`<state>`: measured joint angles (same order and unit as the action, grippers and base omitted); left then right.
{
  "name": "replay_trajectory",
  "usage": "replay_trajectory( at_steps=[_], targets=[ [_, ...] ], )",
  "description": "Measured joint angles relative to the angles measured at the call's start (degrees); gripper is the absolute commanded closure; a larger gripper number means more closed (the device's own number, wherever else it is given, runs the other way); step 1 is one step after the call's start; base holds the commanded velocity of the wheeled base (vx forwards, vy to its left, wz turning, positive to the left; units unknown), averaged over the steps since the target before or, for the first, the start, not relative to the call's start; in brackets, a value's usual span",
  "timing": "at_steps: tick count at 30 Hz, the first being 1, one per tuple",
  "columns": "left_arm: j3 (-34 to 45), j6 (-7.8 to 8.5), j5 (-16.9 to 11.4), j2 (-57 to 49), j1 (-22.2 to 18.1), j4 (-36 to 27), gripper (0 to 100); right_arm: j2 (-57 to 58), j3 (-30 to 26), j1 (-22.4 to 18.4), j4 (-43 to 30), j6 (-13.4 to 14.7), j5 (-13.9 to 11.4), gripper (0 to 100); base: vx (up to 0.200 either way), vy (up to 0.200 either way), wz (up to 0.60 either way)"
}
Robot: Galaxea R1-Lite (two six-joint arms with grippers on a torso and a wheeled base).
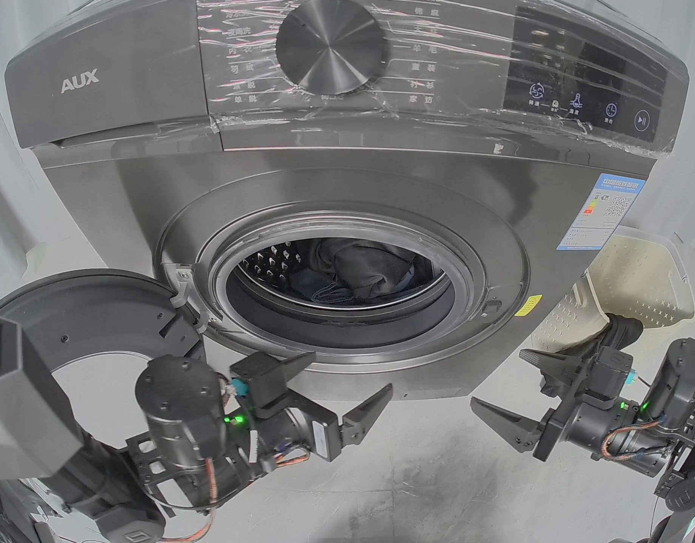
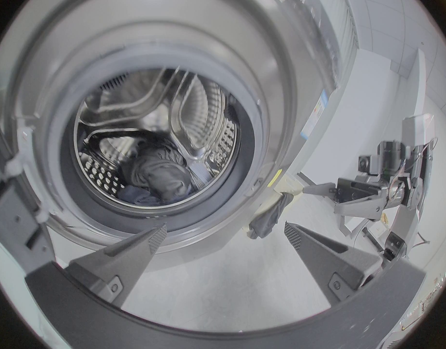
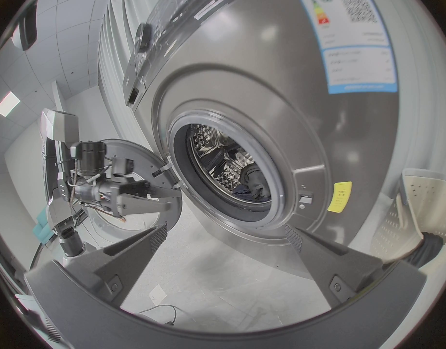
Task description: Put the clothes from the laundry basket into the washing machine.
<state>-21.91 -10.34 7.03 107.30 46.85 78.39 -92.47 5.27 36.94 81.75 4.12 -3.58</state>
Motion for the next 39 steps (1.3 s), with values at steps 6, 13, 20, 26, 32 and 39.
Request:
replay_trajectory(
  at_steps=[6, 13, 20, 26, 32, 39],
  targets=[
    [8.00, 0.62, 2.43, -9.24, 0.39, 1.56, 0, 6.30, -3.27, -3.47, -1.39, 0.00, 0.35, 0, -0.200, 0.000, 0.00],
    [14.95, 1.94, 3.91, -20.46, -0.83, 0.85, 0, 15.62, -4.19, -9.85, -11.03, -0.10, 0.52, 0, -0.200, 0.000, 0.00],
    [19.74, 3.47, 4.71, -31.17, -3.83, -3.10, 0, 26.37, -4.25, -15.52, -22.03, -0.13, 0.59, 0, -0.029, 0.000, 0.00],
    [20.81, 3.99, 6.12, -38.51, -6.22, -9.94, 0, 32.73, -4.25, -23.41, -29.20, -0.22, 0.48, 0, 0.000, -0.200, 0.00],
    [20.87, 3.77, 6.49, -42.73, -7.08, -15.13, 0, 35.33, -2.27, -30.35, -33.91, -0.27, 0.24, 0, 0.000, -0.200, 0.00],
    [20.87, 3.64, 6.49, -44.02, -7.33, -15.32, 0, 35.66, -1.52, -31.82, -36.73, -0.32, 0.09, 0, 0.000, -0.200, 0.00]
  ],
)
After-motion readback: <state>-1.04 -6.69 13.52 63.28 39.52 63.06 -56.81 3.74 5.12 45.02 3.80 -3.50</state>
